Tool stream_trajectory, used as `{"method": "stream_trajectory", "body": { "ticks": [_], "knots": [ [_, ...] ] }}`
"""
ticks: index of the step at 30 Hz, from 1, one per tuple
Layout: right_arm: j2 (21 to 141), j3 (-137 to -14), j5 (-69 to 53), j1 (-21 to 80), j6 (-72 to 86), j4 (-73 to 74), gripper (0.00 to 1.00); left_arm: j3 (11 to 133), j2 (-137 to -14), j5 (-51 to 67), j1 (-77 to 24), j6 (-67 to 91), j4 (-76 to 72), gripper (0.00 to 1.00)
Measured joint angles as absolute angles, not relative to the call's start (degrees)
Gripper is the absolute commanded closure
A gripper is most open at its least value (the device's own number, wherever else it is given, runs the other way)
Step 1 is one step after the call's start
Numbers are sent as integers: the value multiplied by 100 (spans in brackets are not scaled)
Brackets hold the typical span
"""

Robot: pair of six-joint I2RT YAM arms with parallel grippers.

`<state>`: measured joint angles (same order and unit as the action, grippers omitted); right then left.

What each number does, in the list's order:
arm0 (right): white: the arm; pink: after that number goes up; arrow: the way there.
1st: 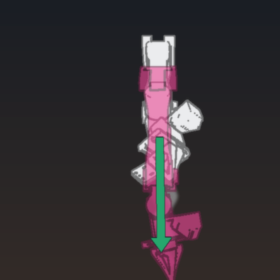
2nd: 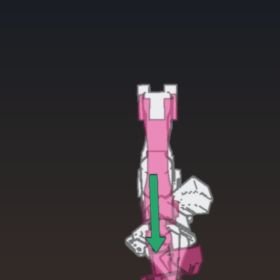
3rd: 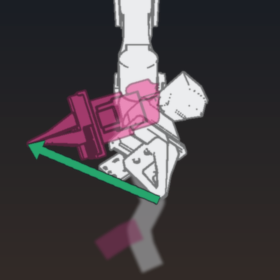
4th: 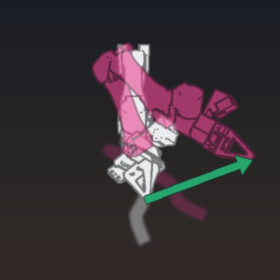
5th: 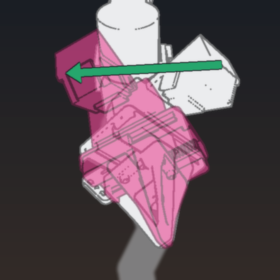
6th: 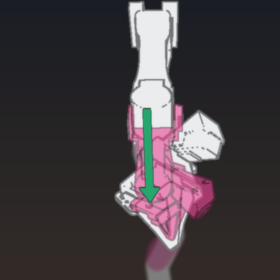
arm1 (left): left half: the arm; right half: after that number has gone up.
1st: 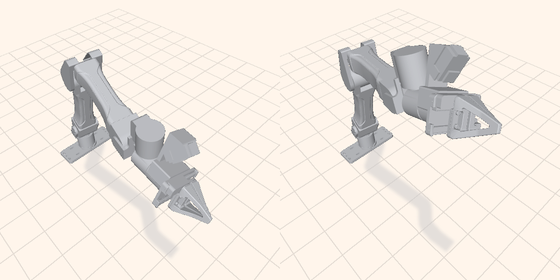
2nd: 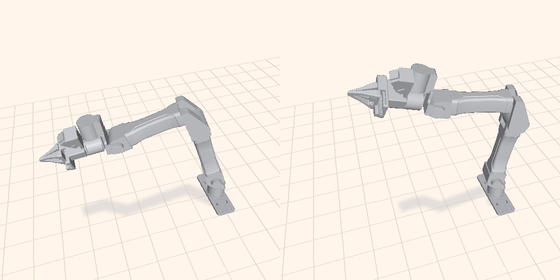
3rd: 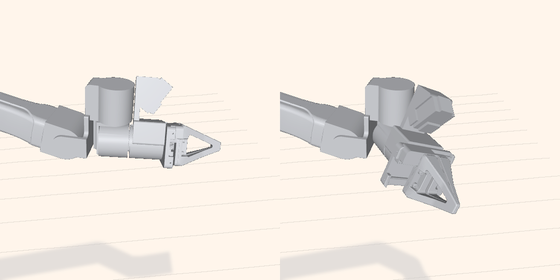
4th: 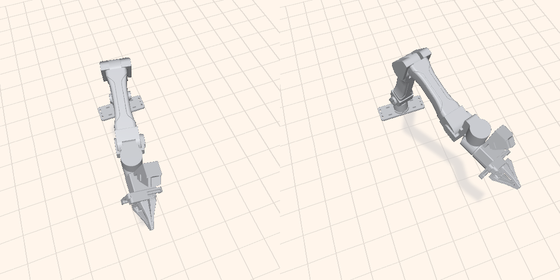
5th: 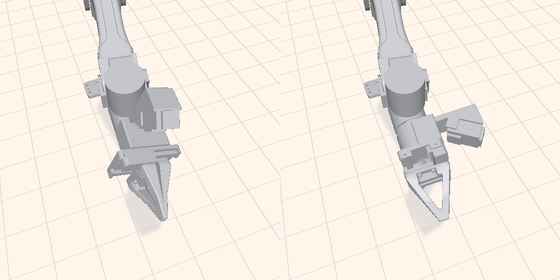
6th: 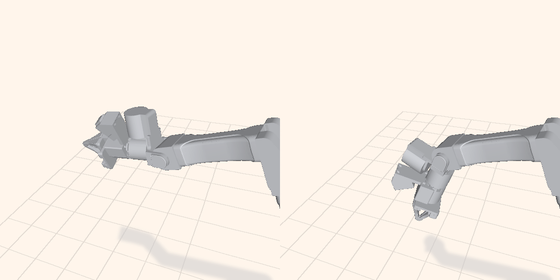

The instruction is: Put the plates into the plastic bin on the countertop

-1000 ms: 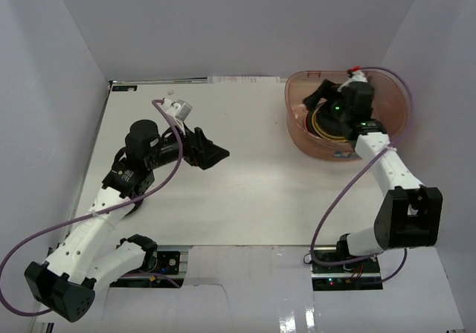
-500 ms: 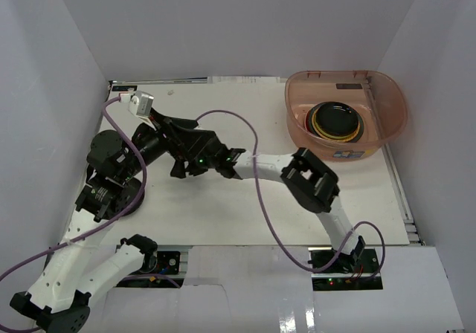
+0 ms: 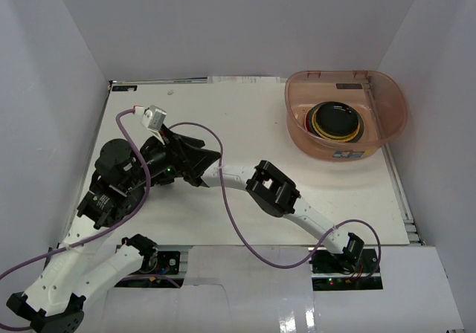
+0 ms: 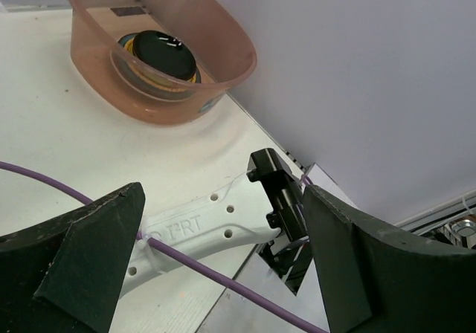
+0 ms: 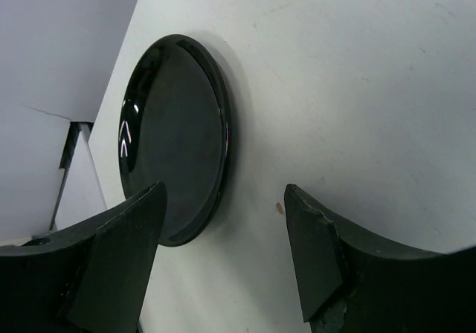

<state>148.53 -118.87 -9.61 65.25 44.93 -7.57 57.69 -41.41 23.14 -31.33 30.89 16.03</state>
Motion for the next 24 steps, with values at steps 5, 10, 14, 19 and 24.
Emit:
{"method": "stream_trajectory", "body": {
  "ticks": [5,10,14,19,24],
  "knots": [
    [15056,-12060,-1173,6556,4797,-1009,34,5592,-4158,2292,-3135,3063,1695,2],
    [15102,-11942,-1365,6650,4941,-1173,45,5537,-4211,2246,-3135,2950,1763,2],
    [15069,-11699,-1452,6766,5041,-1448,57,5531,-4261,2056,-3138,2781,1831,2],
    [15069,-11561,-1496,6838,5240,-1518,80,5533,-4217,1782,-3135,2567,1962,2],
    [14945,-11133,-1533,6838,5502,-1868,90,5557,-3994,1411,-3138,2377,2150,2]
  ]
}}
